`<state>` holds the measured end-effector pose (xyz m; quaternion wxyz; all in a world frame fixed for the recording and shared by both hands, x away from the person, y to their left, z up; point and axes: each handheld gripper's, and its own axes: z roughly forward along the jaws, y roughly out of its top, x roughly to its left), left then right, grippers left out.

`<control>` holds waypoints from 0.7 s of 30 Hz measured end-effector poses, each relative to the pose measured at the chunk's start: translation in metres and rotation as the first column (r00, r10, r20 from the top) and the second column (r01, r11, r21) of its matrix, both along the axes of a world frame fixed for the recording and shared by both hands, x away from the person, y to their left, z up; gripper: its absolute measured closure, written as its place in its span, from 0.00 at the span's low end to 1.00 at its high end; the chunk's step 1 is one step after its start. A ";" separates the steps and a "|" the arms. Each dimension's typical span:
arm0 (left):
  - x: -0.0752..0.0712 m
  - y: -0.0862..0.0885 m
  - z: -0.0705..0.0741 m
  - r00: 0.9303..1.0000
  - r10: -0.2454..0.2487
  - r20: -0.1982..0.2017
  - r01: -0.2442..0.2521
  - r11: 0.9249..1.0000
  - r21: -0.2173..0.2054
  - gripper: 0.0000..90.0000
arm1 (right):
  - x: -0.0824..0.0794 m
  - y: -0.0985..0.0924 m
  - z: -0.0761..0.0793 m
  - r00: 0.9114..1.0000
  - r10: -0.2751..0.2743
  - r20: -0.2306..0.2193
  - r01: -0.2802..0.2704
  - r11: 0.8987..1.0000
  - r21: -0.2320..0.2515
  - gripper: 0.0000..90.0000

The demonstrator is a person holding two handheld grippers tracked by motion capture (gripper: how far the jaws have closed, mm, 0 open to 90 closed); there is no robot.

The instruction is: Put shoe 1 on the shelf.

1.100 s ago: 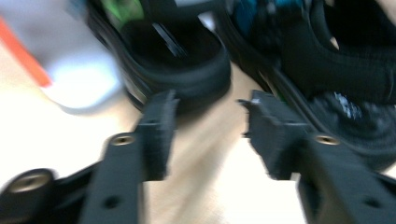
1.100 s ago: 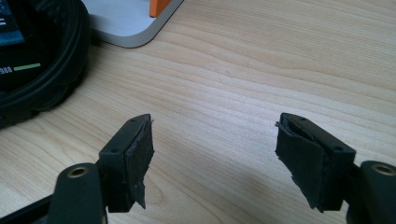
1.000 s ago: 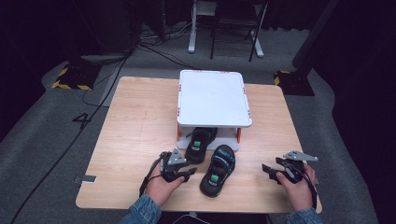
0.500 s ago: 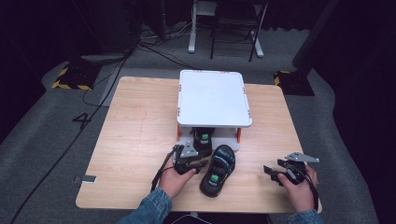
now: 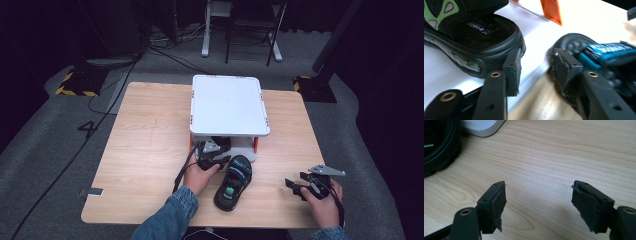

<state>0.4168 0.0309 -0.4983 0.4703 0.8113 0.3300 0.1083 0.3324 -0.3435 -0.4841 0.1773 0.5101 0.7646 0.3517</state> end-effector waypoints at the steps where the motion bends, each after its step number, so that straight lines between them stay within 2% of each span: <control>1: 0.001 0.001 0.000 1.000 -0.003 -0.008 0.003 1.000 0.002 0.62 | 0.000 0.000 0.000 1.000 0.000 0.000 0.000 1.000 -0.001 0.31; 3: 0.000 0.002 -0.001 1.000 -0.004 -0.025 0.004 1.000 0.001 0.61 | 0.000 0.000 0.000 1.000 0.002 -0.001 -0.002 1.000 0.001 0.32; 5: -0.003 0.003 0.000 1.000 -0.002 -0.029 0.001 1.000 -0.010 0.53 | 0.000 0.001 0.000 1.000 0.006 0.001 -0.006 1.000 -0.001 0.31; 8: -0.009 0.008 0.005 0.999 0.025 0.034 -0.025 1.000 -0.003 0.38 | 0.000 0.002 0.001 1.000 0.007 0.003 -0.007 1.000 0.001 0.31; 11: -0.016 0.018 0.016 0.998 0.042 0.046 -0.041 0.999 -0.020 0.38 | 0.000 0.004 0.003 1.000 0.010 0.010 -0.010 1.000 -0.002 0.31; 12: -0.019 0.022 0.020 0.998 0.040 0.037 -0.039 0.999 -0.032 0.37 | 0.000 0.004 0.004 1.000 0.011 0.013 -0.011 1.000 -0.003 0.31; 13: -0.022 0.025 0.023 0.999 0.034 0.013 -0.034 0.999 -0.028 0.37 | 0.000 0.004 0.004 1.000 0.011 0.013 -0.011 1.000 -0.002 0.32; 16: -0.035 0.036 0.027 0.999 0.031 0.035 -0.030 0.999 -0.033 0.37 | -0.001 0.005 0.006 1.000 0.013 0.020 -0.013 1.000 0.000 0.31; 21: -0.059 0.063 0.032 0.999 0.039 0.015 -0.038 0.998 -0.052 0.36 | -0.002 0.009 0.010 0.999 0.023 0.032 -0.023 1.000 -0.002 0.31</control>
